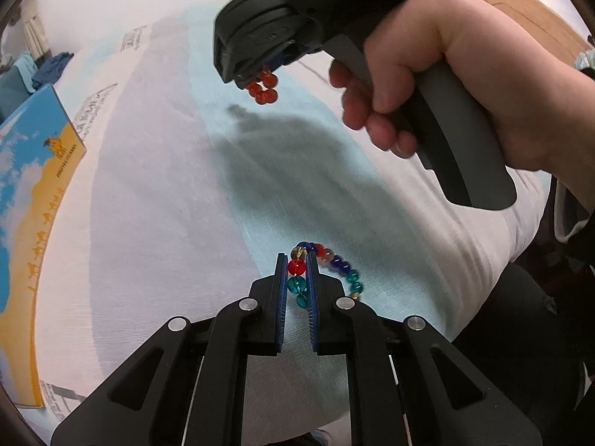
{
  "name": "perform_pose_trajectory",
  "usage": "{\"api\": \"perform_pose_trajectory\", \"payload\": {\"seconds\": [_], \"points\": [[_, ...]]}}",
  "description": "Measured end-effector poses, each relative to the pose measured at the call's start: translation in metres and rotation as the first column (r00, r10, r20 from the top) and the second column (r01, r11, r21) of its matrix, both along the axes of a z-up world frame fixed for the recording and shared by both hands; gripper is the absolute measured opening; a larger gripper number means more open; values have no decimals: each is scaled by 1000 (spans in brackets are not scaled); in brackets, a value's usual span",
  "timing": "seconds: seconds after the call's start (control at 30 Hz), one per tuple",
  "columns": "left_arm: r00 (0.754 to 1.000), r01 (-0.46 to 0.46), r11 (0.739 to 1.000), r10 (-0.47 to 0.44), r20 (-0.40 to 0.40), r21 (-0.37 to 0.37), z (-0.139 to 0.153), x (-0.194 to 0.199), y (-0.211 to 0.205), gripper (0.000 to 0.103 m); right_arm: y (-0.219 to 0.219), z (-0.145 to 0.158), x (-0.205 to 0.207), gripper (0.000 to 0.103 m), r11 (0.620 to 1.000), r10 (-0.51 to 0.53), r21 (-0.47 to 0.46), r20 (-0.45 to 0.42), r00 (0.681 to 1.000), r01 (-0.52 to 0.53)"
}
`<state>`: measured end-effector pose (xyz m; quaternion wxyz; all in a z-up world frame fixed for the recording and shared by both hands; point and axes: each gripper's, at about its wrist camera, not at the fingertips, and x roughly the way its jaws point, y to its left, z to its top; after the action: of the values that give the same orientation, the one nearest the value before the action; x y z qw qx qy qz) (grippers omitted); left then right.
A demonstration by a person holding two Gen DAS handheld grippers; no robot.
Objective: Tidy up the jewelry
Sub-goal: 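Grasp the multicolour bead bracelet with left tool while right tool grasps the red bead bracelet, then carry the multicolour and red bead bracelets with both tools into the box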
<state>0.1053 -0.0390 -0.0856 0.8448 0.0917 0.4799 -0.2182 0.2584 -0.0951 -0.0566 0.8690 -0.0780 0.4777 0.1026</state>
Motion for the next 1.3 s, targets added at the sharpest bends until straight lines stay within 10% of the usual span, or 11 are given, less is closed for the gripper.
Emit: {"api": "perform_pose_trajectory", "payload": {"seconds": [1.3], "points": [[968,-202,979,194,162,33,112,8,80,9,53,106,-46,13,998,49,33,150,987,-54]]}}
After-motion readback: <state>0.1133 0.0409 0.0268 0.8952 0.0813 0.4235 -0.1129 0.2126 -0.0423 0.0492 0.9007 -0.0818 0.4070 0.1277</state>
